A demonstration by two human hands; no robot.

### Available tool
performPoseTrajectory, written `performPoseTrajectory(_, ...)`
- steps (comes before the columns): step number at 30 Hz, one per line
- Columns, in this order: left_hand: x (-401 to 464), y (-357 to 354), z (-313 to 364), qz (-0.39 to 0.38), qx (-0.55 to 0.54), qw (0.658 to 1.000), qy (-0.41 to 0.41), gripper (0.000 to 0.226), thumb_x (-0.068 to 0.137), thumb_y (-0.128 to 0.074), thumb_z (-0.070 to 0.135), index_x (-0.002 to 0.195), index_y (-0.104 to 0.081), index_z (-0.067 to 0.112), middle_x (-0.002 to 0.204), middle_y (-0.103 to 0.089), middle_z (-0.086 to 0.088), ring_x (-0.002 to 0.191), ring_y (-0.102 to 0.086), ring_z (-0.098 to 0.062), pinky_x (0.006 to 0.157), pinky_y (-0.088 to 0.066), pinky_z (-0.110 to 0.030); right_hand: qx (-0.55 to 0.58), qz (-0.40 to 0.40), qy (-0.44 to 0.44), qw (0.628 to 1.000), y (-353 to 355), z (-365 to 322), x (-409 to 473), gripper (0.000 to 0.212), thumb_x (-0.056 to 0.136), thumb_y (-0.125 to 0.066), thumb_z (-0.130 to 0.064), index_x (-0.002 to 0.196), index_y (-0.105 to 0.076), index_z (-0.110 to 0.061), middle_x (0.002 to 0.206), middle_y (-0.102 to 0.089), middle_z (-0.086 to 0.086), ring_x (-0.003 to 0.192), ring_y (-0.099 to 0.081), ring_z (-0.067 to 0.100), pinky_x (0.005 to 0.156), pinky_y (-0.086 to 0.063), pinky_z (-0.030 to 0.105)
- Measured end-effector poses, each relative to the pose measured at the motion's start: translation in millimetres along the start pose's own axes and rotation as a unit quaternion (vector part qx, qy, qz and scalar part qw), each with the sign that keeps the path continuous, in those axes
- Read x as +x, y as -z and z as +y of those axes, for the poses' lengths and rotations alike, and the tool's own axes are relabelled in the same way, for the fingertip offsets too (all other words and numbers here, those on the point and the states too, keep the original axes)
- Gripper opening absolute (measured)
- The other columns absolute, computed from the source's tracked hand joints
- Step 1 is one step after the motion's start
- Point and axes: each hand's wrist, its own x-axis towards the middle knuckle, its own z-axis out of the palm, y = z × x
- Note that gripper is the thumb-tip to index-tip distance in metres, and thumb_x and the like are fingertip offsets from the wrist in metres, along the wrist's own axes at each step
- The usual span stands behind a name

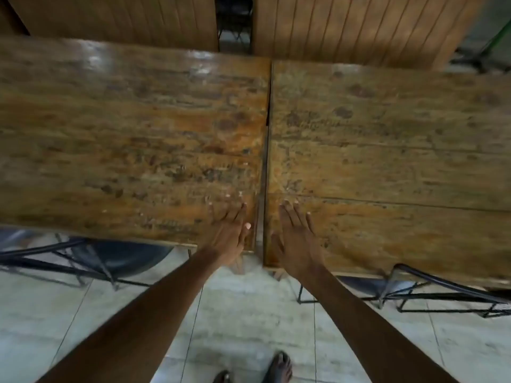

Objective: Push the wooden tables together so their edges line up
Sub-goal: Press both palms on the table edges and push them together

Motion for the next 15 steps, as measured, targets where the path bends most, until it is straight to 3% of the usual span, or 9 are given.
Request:
performPoseTrajectory(2,2.5,-16.8,-0.9,0.000,-0.007,1.000,0.010,0.071,0.098,-0.002,0.048,0.158,-0.018,0.013,0.169,-0.009,-0.007,0.155,-0.005,-0.031,0.119,0.009,-0.055,-0.007,-0.004,0.012,1.000,-18.9,4.3,-1.6,0.058,0.099,-0.036,-0.032,0.152,-0.031,-0.008,0.162,-0.028,0.010,0.153,-0.016,0.028,0.123,-0.014,0.052)
performPoseTrajectory(5,1.3,-41.0,-2.6,0.025,-0.014,1.000,0.002,0.068,0.100,-0.002,0.046,0.158,-0.012,0.011,0.169,-0.004,-0.008,0.155,0.004,-0.028,0.122,0.002,-0.059,-0.017,-0.010,0.018,1.000,-47.2,10.7,-11.4,0.057,0.101,-0.030,-0.031,0.154,-0.027,-0.009,0.164,-0.025,0.009,0.154,-0.012,0.024,0.123,-0.014,0.053)
performPoseTrajectory(10,-1.0,-48.7,1.0,0.068,-0.020,0.997,-0.001,0.062,0.105,-0.008,0.040,0.158,-0.014,0.010,0.169,-0.008,-0.010,0.156,0.001,-0.028,0.122,-0.005,-0.060,-0.054,-0.003,0.012,0.998,-69.4,16.8,-9.8,0.058,0.103,-0.020,-0.032,0.156,-0.020,-0.009,0.166,-0.018,0.008,0.154,-0.007,0.022,0.122,-0.013,0.053)
performPoseTrajectory(15,2.7,-49.9,0.5,0.072,-0.022,0.997,-0.011,0.058,0.105,-0.019,0.034,0.158,-0.015,0.010,0.169,-0.011,-0.008,0.156,0.000,-0.028,0.123,-0.009,-0.055,-0.061,0.000,0.012,0.998,-72.7,17.3,-4.2,0.058,0.102,-0.022,-0.032,0.156,-0.022,-0.009,0.165,-0.020,0.009,0.154,-0.010,0.024,0.122,-0.013,0.053)
